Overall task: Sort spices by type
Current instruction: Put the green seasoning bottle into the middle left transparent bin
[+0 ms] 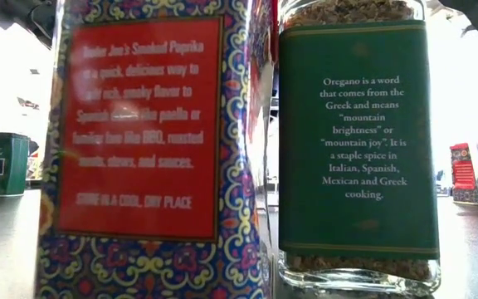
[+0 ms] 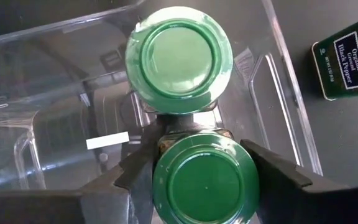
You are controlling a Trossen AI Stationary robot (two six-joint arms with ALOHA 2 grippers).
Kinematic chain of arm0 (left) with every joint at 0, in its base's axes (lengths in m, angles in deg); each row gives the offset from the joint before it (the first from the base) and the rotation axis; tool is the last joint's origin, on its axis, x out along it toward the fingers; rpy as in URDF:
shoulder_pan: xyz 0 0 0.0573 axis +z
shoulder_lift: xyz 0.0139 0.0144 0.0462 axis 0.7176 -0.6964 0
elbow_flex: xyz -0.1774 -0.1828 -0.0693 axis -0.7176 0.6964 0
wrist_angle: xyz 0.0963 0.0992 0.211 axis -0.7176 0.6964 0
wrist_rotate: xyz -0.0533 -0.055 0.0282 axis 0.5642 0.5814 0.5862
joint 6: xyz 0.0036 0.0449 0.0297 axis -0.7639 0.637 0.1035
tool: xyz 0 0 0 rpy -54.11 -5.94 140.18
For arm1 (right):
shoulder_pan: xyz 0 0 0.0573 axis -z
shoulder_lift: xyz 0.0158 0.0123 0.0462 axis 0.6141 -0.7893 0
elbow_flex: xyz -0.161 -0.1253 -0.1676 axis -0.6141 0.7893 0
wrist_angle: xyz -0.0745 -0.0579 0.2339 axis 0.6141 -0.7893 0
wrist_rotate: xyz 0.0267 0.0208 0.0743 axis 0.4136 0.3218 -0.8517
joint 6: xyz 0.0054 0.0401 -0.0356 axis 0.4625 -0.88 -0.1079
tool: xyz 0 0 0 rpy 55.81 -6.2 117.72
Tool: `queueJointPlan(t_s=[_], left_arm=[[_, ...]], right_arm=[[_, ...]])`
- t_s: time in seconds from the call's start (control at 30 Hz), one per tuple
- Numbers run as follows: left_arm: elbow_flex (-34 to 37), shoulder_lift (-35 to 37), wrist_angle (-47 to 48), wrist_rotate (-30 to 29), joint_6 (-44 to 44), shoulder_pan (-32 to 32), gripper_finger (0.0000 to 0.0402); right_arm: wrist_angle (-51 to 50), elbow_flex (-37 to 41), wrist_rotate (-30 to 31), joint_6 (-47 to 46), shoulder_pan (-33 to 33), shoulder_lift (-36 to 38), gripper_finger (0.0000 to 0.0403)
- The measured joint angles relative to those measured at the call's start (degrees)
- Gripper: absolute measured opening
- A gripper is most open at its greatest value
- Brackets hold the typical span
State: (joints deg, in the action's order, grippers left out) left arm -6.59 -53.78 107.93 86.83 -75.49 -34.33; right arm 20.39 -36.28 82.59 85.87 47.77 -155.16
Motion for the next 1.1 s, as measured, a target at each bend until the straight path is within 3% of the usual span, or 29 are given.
queueJointPlan(t_s=[0.93,1.1], left_arm=[[0.0,0.0,-0.09,-0.01,-1.58,0.0,0.0243],[0.0,0.0,-0.09,-0.01,-1.9,0.0,0.0243]], right_arm=[[-0.96,0.07,0.04,1.49,0.83,0.79,0.0235],[-0.94,0.07,0.08,1.51,0.8,0.79,0.0251]])
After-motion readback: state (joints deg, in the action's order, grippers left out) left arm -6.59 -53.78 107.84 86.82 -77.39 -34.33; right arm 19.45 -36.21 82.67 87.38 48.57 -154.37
